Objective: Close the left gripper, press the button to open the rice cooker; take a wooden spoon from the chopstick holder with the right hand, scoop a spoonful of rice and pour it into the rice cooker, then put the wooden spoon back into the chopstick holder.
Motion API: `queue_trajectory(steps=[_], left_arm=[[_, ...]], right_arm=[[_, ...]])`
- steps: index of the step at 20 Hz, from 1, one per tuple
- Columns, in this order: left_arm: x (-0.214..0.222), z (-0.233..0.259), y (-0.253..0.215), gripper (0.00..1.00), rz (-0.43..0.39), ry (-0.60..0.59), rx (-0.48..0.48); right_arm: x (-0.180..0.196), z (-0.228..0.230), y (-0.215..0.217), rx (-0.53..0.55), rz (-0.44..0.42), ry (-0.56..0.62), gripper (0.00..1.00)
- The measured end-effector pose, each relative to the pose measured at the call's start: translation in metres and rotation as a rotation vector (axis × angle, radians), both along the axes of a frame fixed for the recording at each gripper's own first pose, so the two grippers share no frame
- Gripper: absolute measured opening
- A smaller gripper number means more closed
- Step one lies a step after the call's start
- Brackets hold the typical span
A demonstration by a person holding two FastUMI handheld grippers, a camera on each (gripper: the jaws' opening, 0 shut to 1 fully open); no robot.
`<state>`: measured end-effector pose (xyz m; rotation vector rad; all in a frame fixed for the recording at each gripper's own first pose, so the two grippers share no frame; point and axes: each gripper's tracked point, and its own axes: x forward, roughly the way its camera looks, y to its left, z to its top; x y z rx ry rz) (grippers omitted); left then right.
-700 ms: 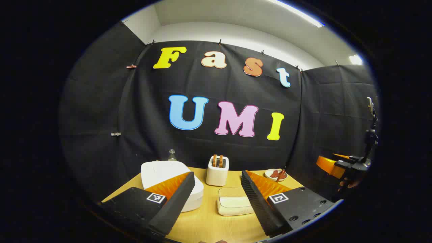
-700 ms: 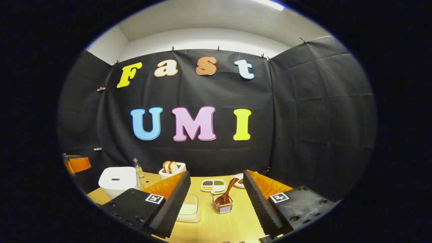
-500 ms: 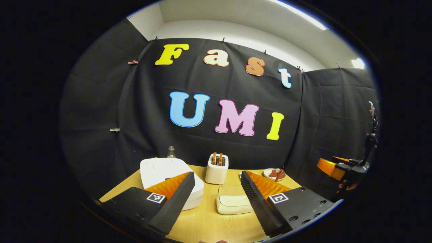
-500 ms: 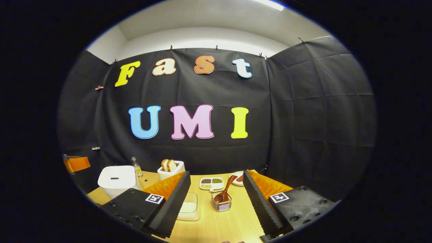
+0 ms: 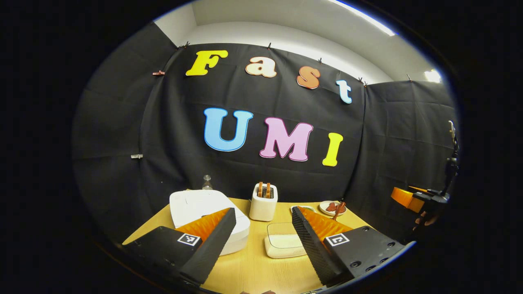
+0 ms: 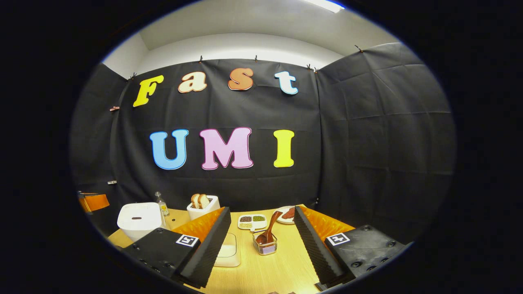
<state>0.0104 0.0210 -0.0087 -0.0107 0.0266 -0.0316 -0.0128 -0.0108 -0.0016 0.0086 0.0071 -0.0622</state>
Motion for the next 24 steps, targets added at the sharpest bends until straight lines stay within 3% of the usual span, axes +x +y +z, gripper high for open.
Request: queue_trajectory(steps=[12, 20, 24], left_arm=[[0.034, 0.011, 0.029, 0.96, 0.037, 0.018, 0.002], [0.11, 0.014, 0.067, 0.94, 0.057, 0.087, 0.056], [0.143, 0.012, 0.088, 0.84, 0.083, 0.121, 0.068]], right_arm=[[0.003, -0.007, 0.004, 0.006, -0.006, 0.026, 0.98], [0.031, -0.016, 0.002, 0.008, -0.031, 0.085, 0.97], [0.035, -0.032, -0.005, 0.011, -0.071, 0.144, 0.98]])
